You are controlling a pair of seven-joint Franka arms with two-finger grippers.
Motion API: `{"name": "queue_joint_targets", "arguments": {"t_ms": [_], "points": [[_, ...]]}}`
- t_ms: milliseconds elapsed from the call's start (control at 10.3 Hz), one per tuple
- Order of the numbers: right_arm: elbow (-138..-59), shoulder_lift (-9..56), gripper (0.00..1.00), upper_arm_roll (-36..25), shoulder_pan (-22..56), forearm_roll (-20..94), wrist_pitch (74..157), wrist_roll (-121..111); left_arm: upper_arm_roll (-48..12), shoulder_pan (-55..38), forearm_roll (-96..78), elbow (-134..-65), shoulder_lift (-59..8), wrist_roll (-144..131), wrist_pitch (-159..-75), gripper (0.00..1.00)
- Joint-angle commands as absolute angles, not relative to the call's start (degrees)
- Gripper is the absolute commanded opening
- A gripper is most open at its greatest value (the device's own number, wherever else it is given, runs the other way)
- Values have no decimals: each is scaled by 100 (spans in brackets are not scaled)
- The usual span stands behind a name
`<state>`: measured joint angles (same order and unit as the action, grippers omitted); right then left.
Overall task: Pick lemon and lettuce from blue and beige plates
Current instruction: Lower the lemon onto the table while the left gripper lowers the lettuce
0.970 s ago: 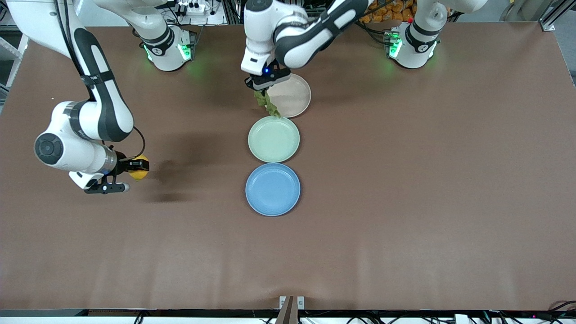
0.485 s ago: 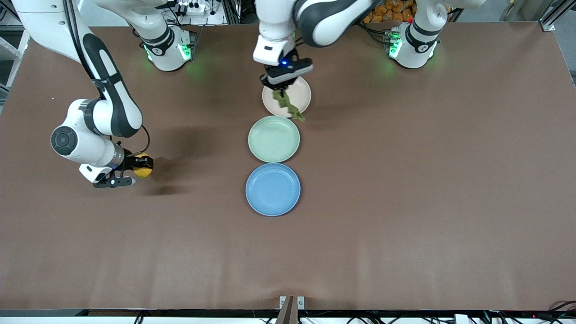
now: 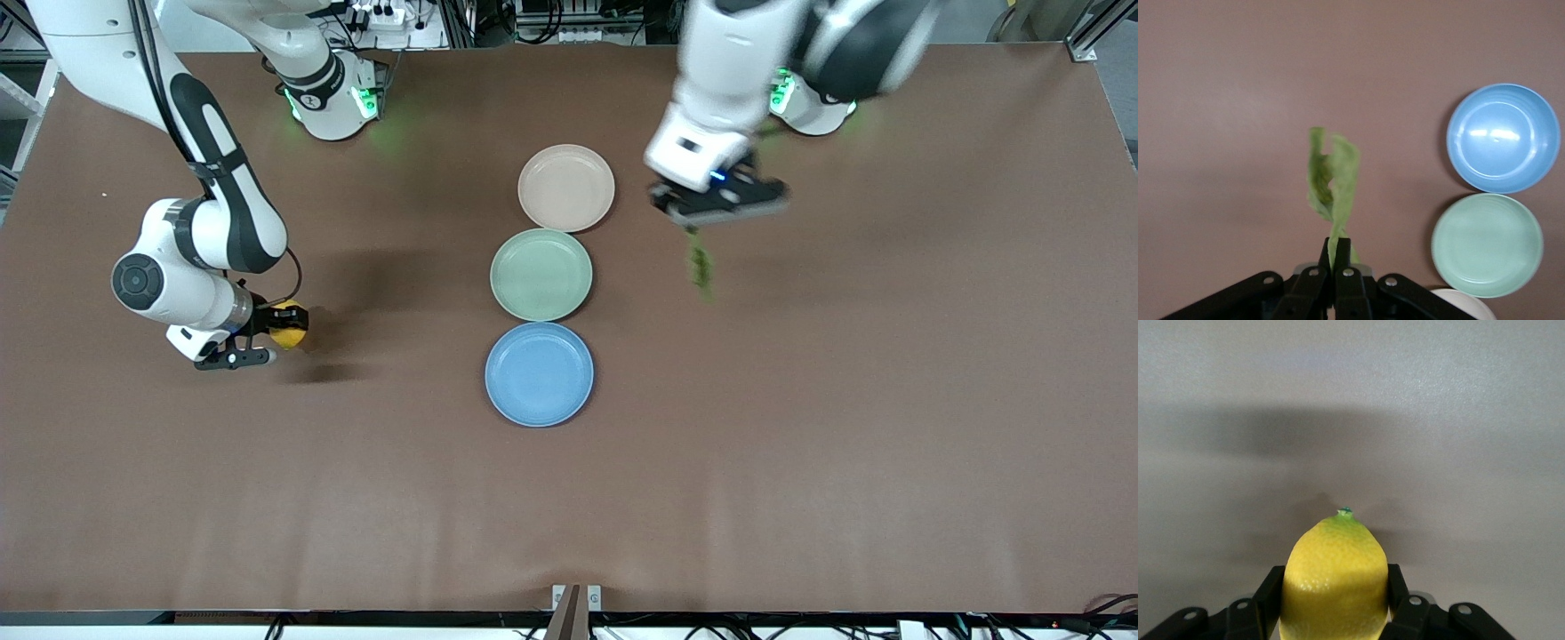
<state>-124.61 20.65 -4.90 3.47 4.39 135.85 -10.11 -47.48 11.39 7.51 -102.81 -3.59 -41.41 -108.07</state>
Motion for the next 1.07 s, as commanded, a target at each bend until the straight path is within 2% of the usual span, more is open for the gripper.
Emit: {"name": "queue_joint_targets", "arguments": {"t_ms": [0, 97, 291, 582, 776, 970], "points": [[-12498, 2030, 91, -431, 255, 422, 13606, -1081, -4248, 1484, 554, -10520, -140, -2364, -10732, 0], [-12472, 2022, 97, -431, 246, 448, 13588, -1046, -3949, 1581, 536, -10721, -175, -1712, -10792, 0], [-12184, 1951, 100, -439, 237, 448, 13187, -1055, -3395, 1600, 536, -10968, -333, -786, -10951, 0], [-10737, 1942, 100, -448, 202, 431, 11273, -1037, -2657, 1608, 554, -11696, -552, 172, -11564, 0], [-9918, 1942, 100, -448, 176, 378, 10638, -1011, -2356, 1608, 554, -11926, -982, 413, -12056, 0], [-9197, 1881, 100, -440, 88, 143, 10084, -1063, -2303, 1539, 580, -11857, -1439, 396, -12295, 0]]}}
